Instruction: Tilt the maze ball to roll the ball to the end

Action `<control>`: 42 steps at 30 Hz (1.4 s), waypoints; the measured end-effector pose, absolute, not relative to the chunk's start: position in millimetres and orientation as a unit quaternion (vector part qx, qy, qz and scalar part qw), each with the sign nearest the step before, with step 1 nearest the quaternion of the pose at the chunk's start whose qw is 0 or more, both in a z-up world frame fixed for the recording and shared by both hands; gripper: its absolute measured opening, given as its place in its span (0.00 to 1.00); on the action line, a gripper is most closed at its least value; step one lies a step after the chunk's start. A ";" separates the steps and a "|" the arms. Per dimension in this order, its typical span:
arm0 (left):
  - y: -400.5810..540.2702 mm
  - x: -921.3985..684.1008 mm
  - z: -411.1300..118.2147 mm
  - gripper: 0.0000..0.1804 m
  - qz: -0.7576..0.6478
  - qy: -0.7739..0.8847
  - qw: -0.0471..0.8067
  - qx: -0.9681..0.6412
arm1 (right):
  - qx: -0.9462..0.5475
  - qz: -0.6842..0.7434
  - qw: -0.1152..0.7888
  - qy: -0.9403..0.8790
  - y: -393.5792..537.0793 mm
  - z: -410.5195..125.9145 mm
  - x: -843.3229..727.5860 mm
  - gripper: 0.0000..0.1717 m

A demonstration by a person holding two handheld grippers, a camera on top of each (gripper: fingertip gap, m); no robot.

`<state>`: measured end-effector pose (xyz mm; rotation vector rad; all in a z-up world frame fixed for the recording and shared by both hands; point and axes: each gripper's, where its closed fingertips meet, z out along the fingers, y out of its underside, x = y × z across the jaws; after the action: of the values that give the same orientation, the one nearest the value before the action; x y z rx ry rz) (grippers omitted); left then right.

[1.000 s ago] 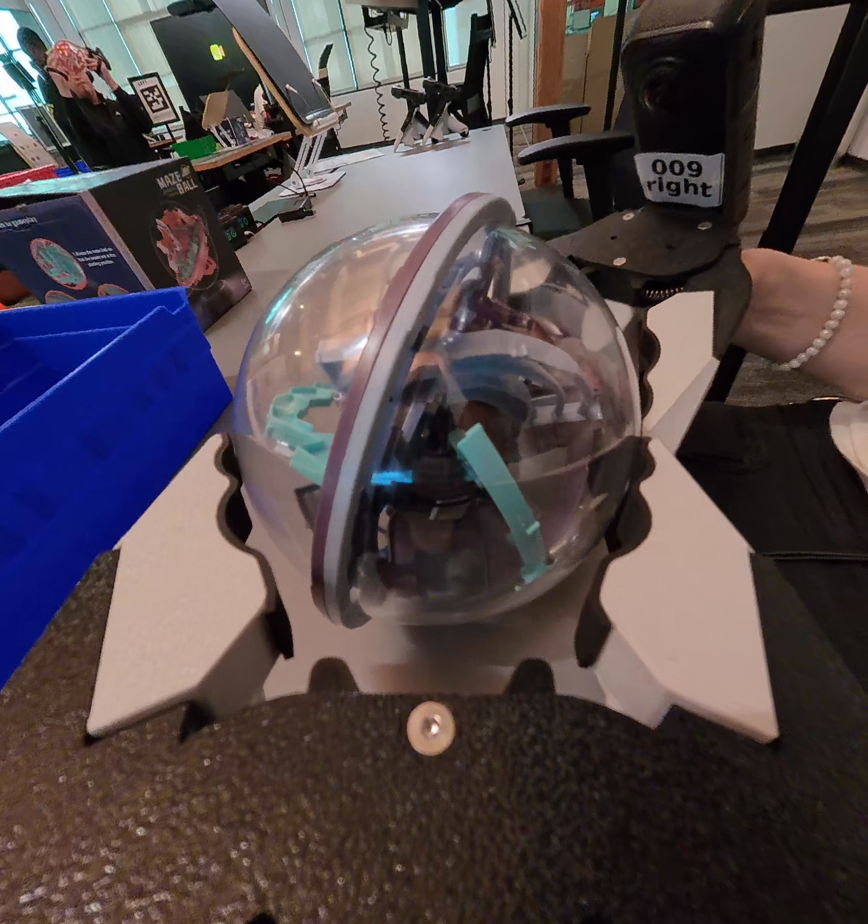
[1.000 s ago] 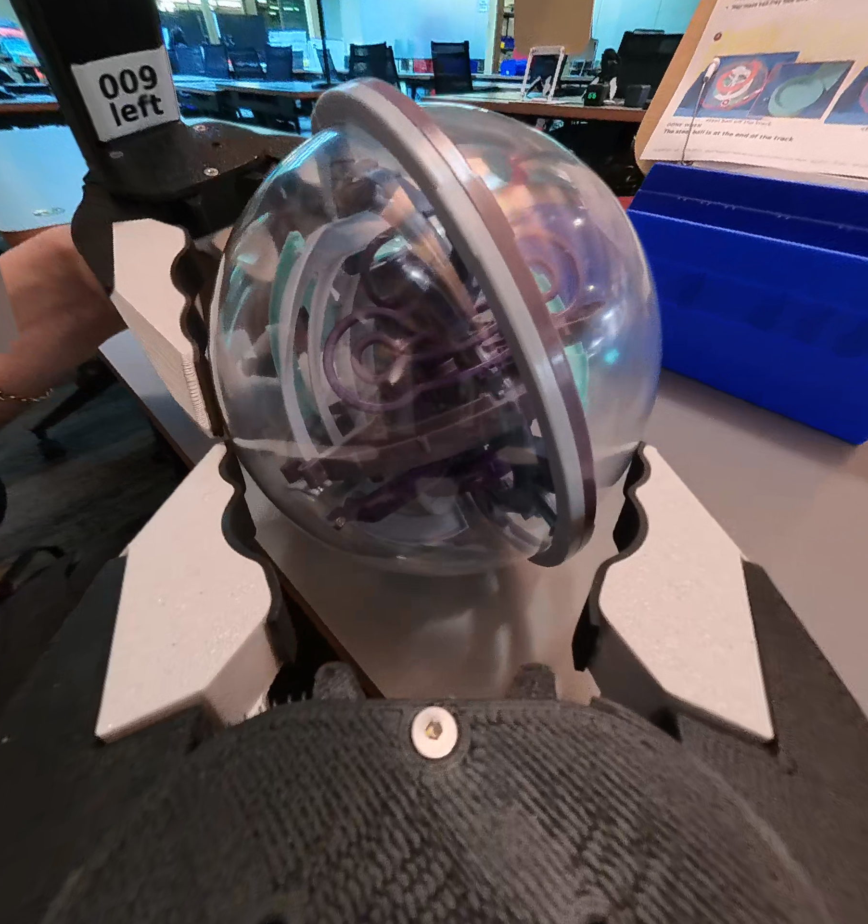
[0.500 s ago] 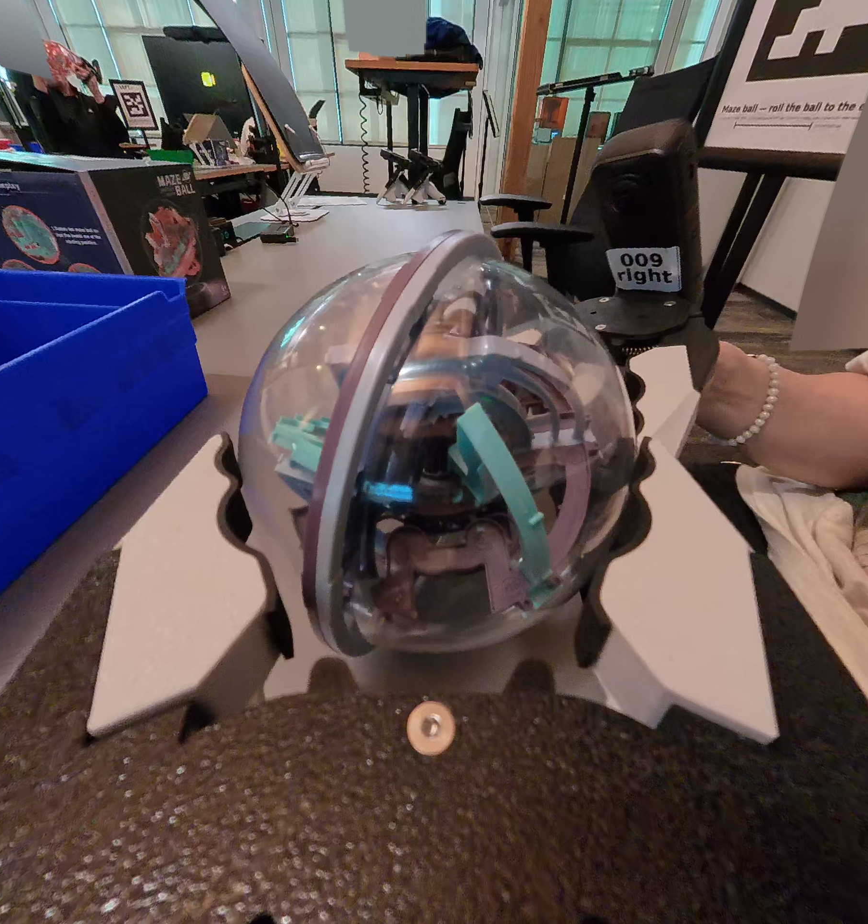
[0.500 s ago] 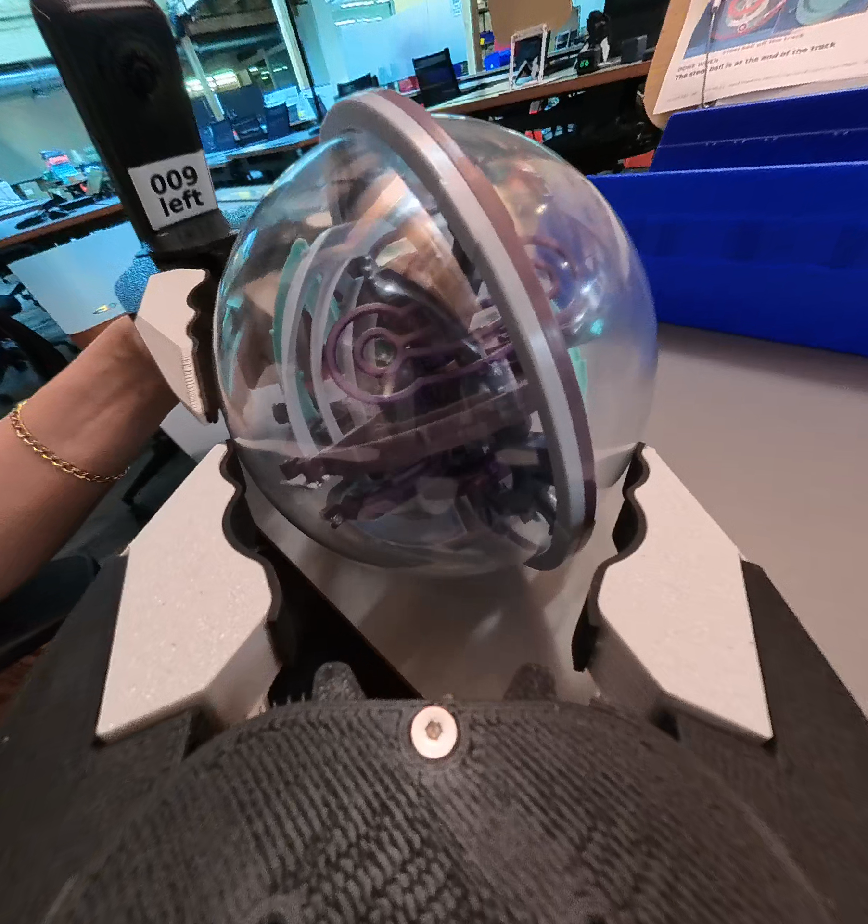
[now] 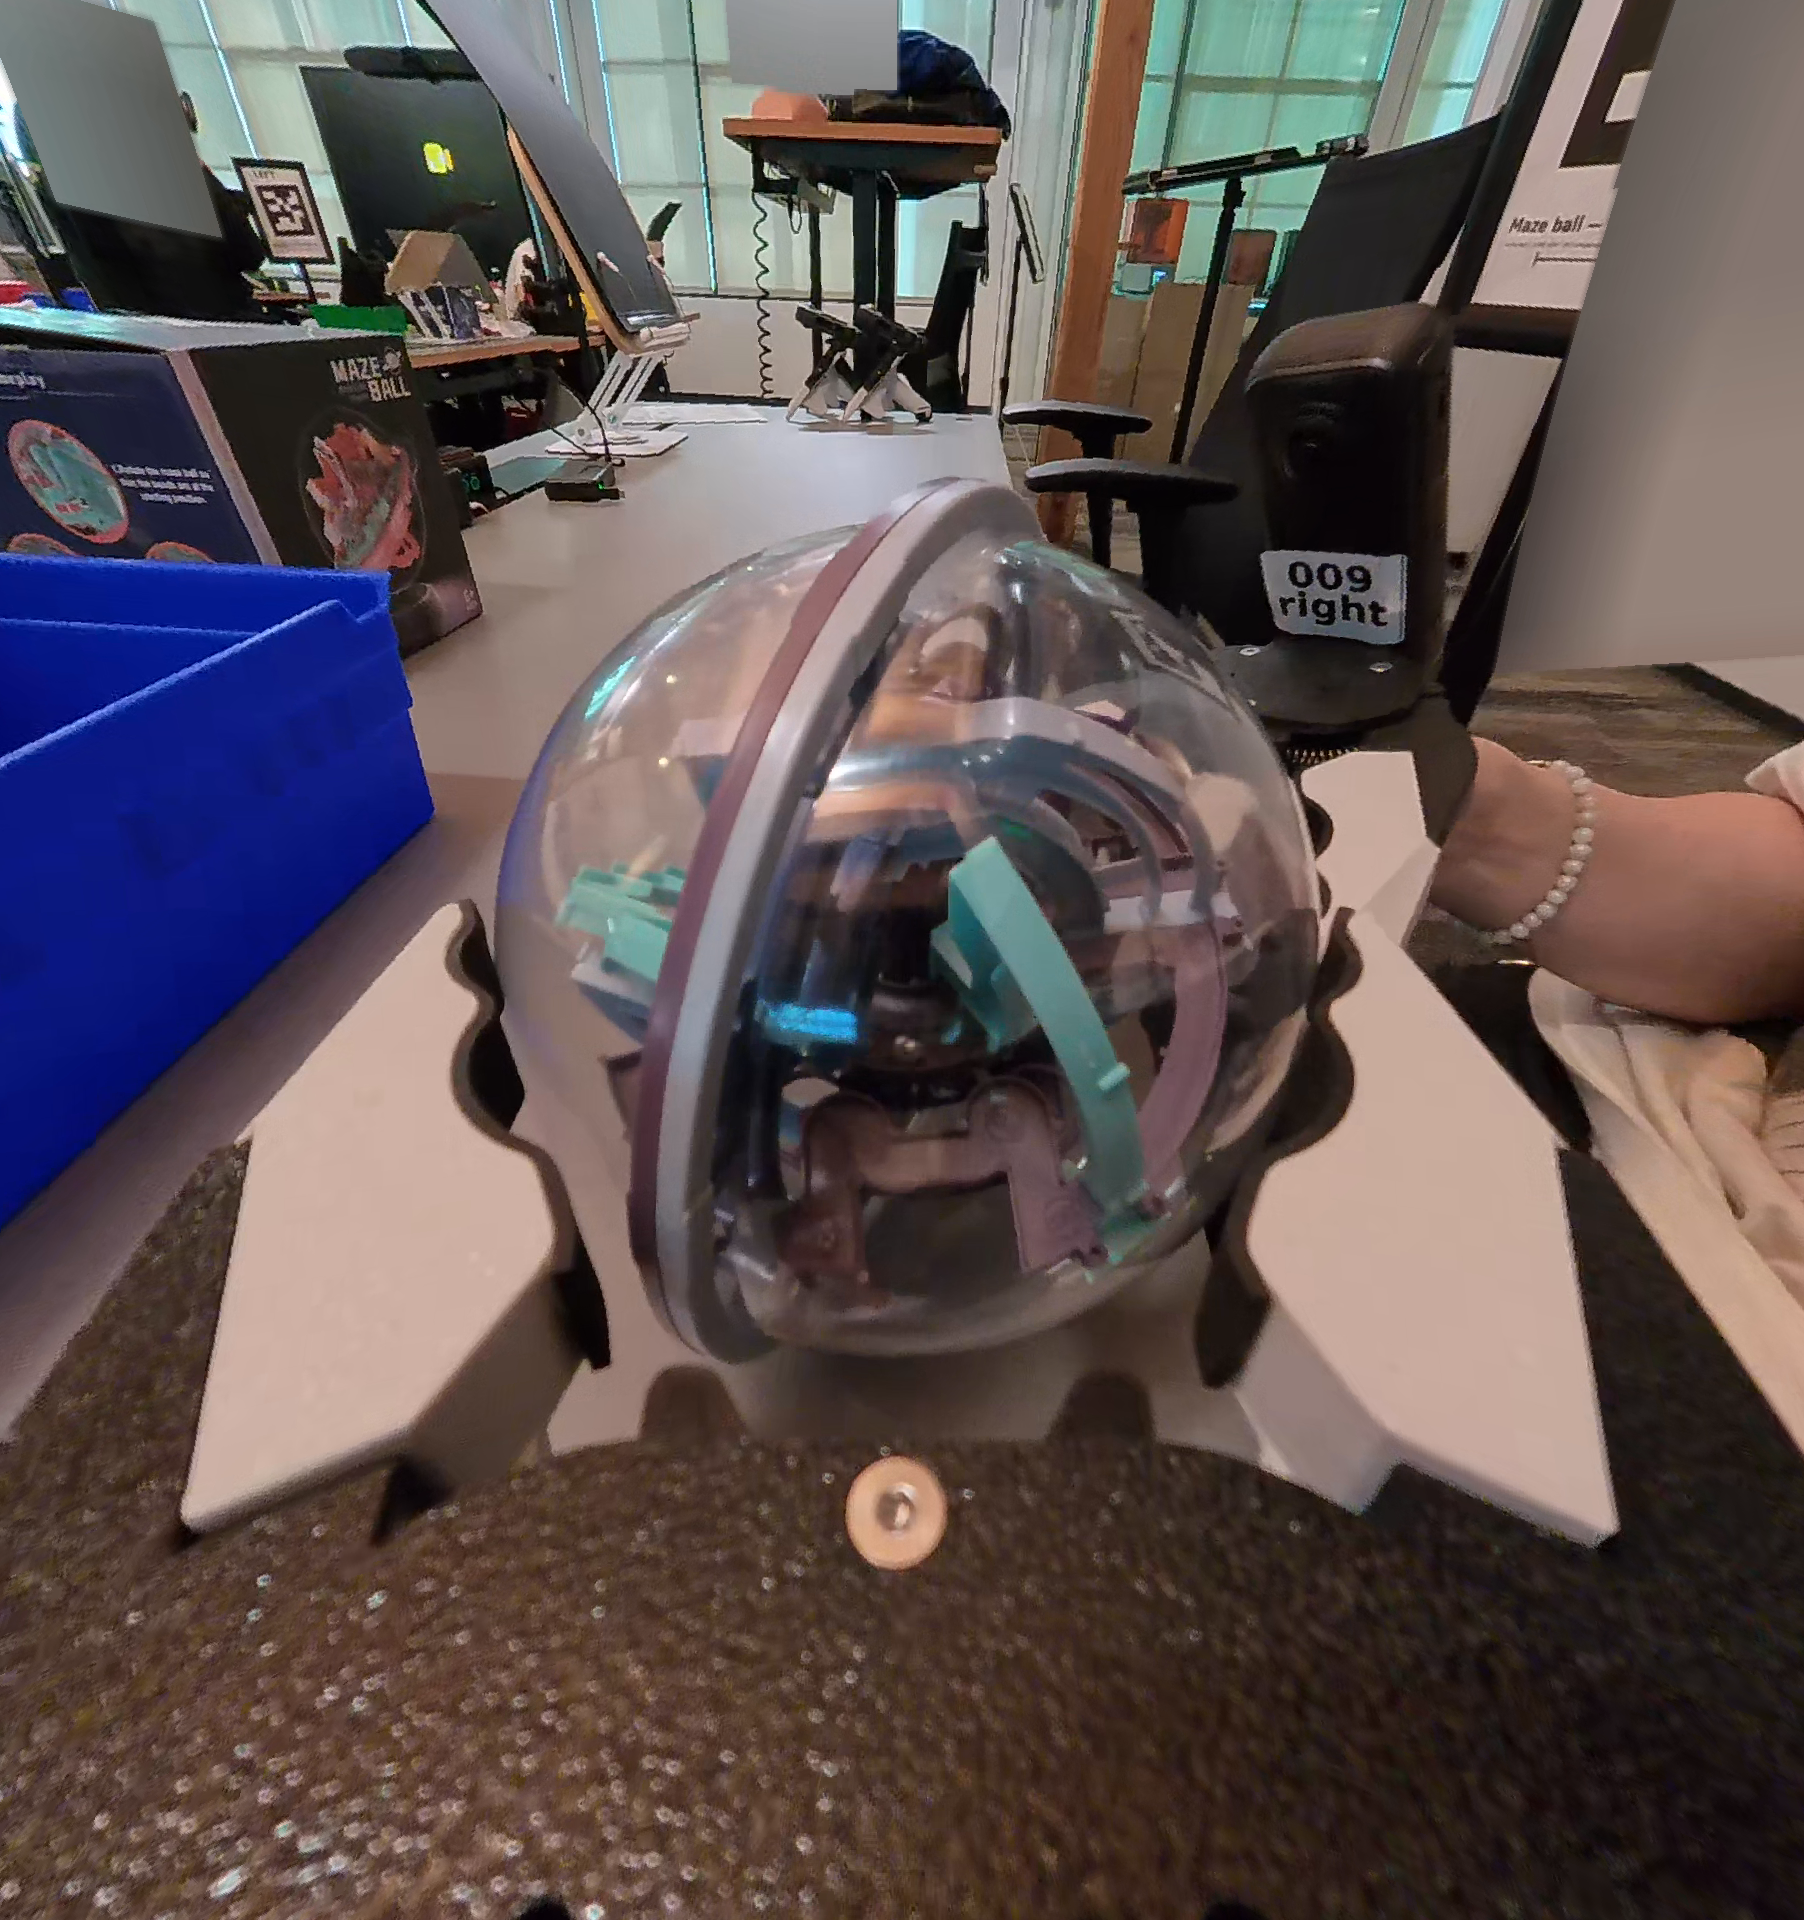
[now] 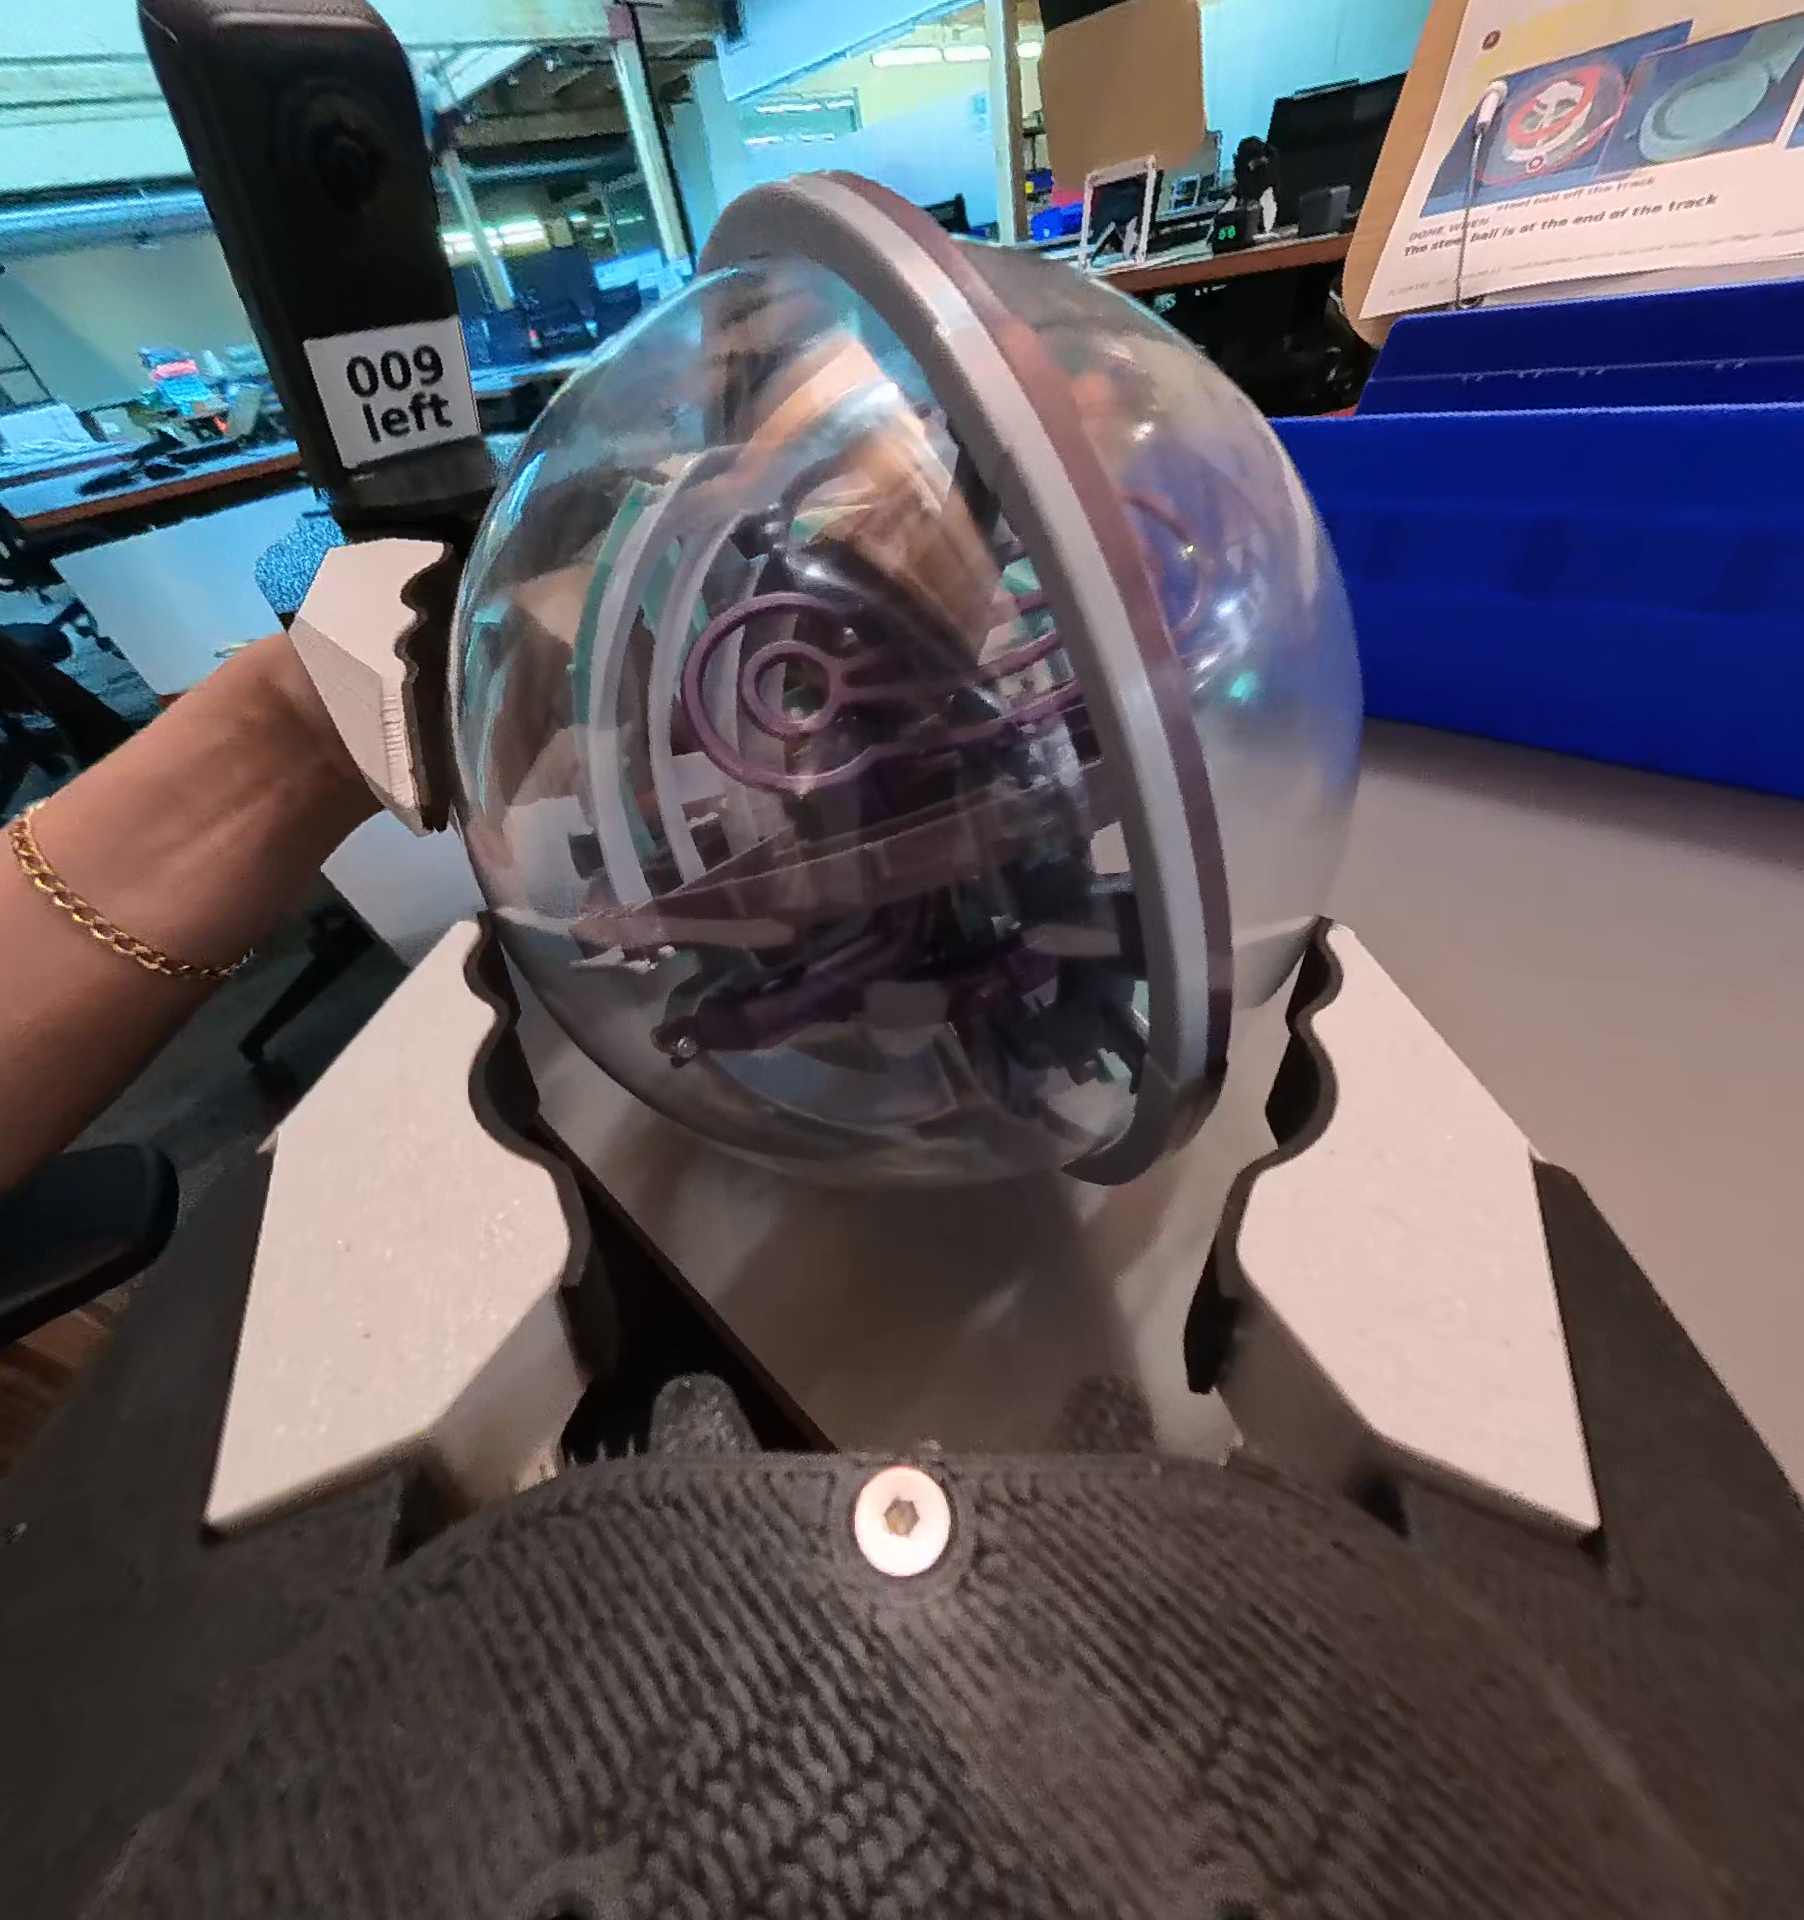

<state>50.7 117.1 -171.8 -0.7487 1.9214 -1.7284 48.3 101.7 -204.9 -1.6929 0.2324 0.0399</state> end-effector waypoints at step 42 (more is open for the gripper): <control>119.7 42.6 -178.6 0.78 -0.590 0.729 0.216 -0.273 | -0.769 0.056 0.635 0.050 96.5 -209.9 46.5 0.81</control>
<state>42.6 119.7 -178.6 -0.7561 2.0200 -1.6356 46.5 96.5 -209.9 -1.7582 0.1135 0.1271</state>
